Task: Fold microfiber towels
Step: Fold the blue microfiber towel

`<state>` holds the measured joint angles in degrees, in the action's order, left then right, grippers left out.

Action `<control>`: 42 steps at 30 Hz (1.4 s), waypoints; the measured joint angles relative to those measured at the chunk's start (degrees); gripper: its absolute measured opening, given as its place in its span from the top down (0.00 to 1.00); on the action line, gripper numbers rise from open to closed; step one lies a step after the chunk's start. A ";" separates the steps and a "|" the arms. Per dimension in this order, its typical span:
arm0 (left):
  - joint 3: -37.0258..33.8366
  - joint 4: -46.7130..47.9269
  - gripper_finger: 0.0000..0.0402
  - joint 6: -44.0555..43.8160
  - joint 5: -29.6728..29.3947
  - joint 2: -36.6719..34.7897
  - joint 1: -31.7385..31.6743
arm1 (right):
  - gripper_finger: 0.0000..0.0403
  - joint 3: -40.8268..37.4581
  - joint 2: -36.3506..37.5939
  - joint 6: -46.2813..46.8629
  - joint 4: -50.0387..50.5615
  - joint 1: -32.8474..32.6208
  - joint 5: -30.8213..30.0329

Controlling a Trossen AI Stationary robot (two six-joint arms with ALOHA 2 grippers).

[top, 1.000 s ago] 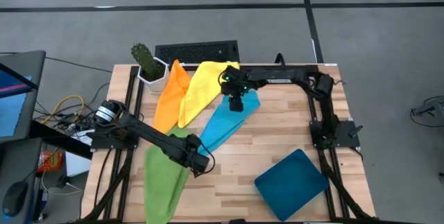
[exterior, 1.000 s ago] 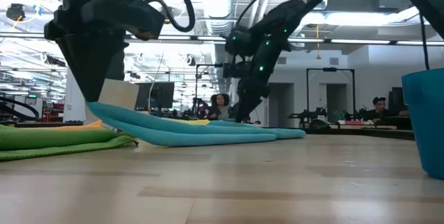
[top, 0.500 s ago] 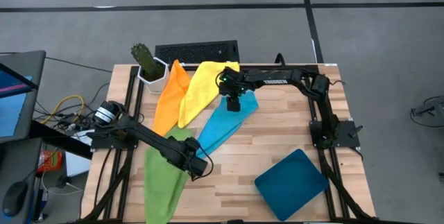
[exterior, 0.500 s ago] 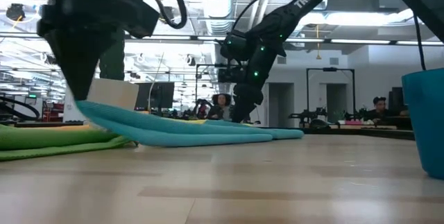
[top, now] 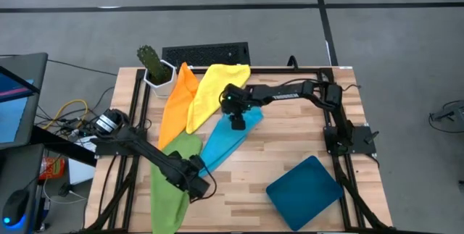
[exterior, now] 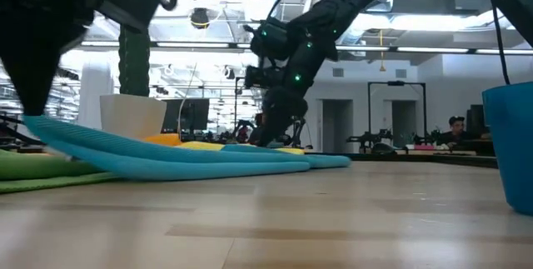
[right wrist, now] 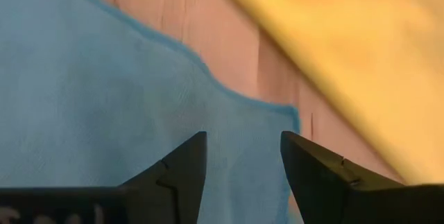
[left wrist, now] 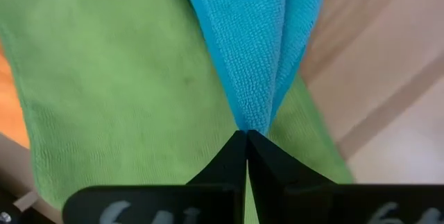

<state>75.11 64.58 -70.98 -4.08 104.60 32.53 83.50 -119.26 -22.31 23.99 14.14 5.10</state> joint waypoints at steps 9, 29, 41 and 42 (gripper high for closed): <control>0.00 -1.12 1.00 -0.04 0.84 0.00 5.86 | 0.50 0.50 -0.02 1.31 -2.67 -1.53 -1.79; 0.02 -4.04 1.00 1.49 -1.37 -0.02 11.06 | 0.52 1.39 -5.08 4.23 -13.76 -2.81 0.20; 0.00 -4.02 1.00 1.28 -2.30 -0.09 11.39 | 0.54 6.38 -10.36 3.92 -9.25 -2.92 0.55; 0.00 -4.04 1.00 1.27 -2.33 -0.09 11.39 | 0.57 6.38 -10.36 3.90 -9.09 -2.92 0.58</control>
<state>75.11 60.54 -69.71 -6.42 104.51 43.92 89.89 -129.62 -18.41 14.91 11.22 5.69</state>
